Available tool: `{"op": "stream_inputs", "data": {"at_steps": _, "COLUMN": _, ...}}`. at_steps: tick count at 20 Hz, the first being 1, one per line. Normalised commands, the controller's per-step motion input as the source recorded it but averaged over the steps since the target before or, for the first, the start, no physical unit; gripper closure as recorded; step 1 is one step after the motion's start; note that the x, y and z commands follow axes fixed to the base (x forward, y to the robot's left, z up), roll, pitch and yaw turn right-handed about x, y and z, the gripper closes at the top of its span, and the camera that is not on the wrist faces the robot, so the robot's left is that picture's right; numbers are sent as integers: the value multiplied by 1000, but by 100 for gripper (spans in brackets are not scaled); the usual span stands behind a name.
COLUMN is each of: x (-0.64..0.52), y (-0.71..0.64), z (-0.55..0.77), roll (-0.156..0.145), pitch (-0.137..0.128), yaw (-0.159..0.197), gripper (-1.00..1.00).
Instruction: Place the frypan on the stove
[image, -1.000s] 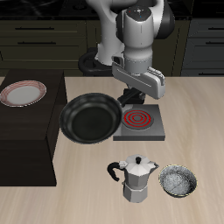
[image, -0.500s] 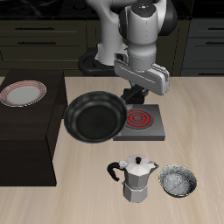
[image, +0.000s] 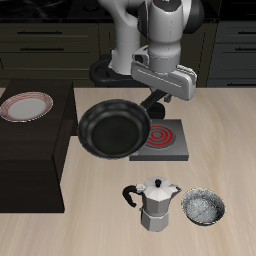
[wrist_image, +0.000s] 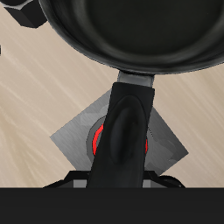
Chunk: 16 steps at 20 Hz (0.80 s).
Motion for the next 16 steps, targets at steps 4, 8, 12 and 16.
{"op": "stream_inputs", "data": {"at_steps": 4, "x": -123, "y": 13, "z": 53, "roll": -11, "pitch": -8, "yaw": 42, "gripper": 100}}
{"op": "stream_inputs", "data": {"at_steps": 8, "x": -129, "y": 49, "z": 36, "roll": -24, "pitch": -13, "yaw": 32, "gripper": 100}}
{"op": "stream_inputs", "data": {"at_steps": 12, "x": -228, "y": -118, "z": 44, "roll": -57, "pitch": -49, "yaw": 48, "gripper": 100}}
{"op": "stream_inputs", "data": {"at_steps": 16, "x": -129, "y": -206, "z": -12, "roll": -35, "pitch": -1, "yaw": -20, "gripper": 100}}
